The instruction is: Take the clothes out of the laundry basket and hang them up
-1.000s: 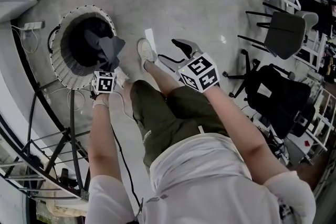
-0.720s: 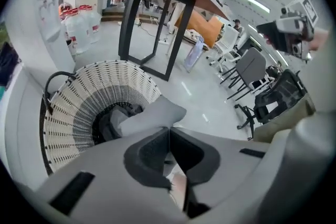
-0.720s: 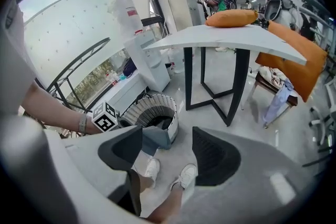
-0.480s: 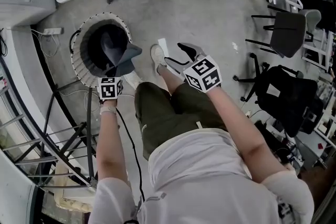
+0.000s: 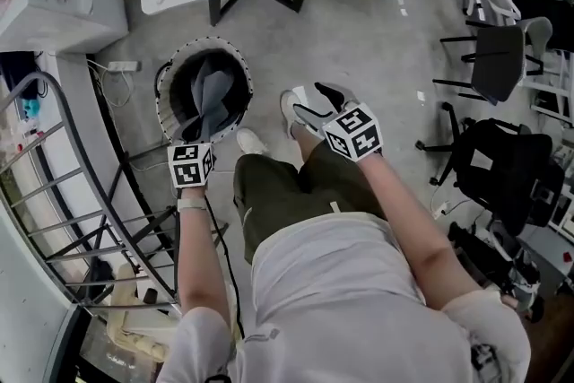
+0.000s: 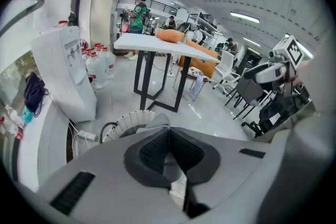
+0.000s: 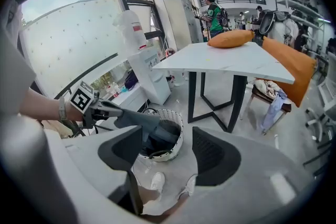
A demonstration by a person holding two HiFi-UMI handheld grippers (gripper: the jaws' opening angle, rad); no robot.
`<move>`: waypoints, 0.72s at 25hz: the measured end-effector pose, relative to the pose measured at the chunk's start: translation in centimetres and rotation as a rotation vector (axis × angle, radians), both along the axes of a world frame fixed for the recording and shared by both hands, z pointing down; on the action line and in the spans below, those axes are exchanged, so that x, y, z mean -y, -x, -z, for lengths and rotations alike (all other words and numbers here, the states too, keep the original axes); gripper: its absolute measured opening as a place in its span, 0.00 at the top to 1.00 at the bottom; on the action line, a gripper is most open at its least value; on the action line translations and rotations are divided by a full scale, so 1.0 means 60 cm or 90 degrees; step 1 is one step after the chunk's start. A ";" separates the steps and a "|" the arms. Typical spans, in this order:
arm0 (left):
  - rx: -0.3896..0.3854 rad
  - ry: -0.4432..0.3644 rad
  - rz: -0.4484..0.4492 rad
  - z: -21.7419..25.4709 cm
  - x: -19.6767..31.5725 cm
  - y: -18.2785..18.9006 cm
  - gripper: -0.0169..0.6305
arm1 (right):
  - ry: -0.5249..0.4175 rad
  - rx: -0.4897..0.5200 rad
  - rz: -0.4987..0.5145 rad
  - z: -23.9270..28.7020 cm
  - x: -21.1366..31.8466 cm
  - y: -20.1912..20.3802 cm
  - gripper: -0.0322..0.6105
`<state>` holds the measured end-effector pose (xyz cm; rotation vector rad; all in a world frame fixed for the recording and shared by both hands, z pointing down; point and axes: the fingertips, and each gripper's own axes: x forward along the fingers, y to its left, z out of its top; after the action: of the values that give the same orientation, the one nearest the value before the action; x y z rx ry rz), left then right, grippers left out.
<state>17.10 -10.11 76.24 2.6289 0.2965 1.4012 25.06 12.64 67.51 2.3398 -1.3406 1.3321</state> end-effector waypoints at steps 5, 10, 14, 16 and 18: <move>-0.094 -0.027 -0.005 0.136 0.044 -0.028 0.97 | -0.028 -0.024 -0.004 0.041 0.034 0.004 0.51; -0.196 -0.026 0.001 0.276 0.079 -0.048 0.97 | -0.052 -0.042 0.016 0.070 0.083 0.015 0.51; -0.268 -0.050 0.017 0.378 0.103 -0.053 0.97 | -0.075 -0.056 0.043 0.085 0.126 0.022 0.51; -0.300 -0.064 0.021 0.428 0.112 -0.051 0.97 | -0.084 -0.062 0.058 0.090 0.146 0.027 0.51; -0.328 -0.083 0.023 0.474 0.118 -0.043 0.97 | -0.099 -0.069 0.075 0.098 0.164 0.034 0.51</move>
<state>19.66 -17.20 47.78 3.0517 0.2164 0.7299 23.05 2.78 61.64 2.3494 -1.5723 1.0888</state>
